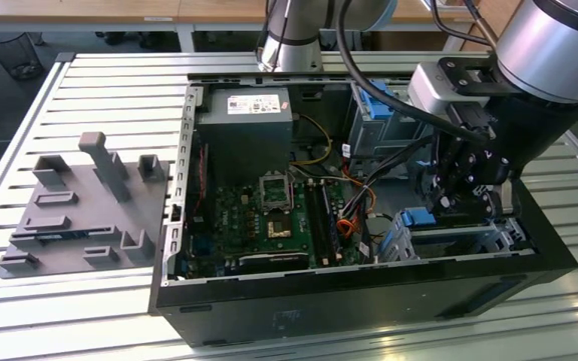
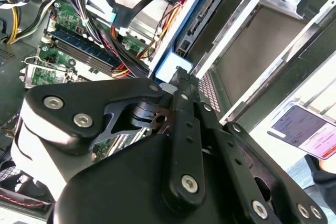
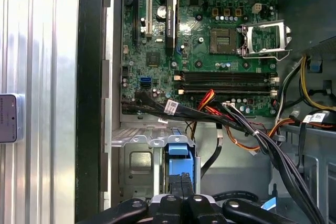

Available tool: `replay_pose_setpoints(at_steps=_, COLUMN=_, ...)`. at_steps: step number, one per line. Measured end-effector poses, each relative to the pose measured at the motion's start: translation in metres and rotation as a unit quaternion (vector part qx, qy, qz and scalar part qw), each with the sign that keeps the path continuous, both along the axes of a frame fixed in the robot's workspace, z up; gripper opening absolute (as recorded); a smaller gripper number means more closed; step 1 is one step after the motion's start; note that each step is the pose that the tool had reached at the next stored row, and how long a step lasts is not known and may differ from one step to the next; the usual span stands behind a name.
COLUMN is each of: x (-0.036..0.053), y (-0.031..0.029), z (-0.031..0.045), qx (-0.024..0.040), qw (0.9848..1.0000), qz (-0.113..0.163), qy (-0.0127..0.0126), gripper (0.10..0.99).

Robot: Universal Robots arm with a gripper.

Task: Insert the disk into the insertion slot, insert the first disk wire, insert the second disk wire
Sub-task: 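Insert the first disk wire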

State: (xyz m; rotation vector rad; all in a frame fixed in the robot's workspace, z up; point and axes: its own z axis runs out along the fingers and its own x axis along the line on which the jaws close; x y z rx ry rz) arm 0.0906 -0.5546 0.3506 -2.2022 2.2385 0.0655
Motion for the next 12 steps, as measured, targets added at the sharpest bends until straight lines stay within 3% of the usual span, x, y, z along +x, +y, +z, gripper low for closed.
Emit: replay_pose_setpoints(at_steps=12, x=0.0037, y=0.0000, z=-0.0001, qx=0.0000, qw=1.0000, qz=0.000, qy=0.0000, gripper=0.106)
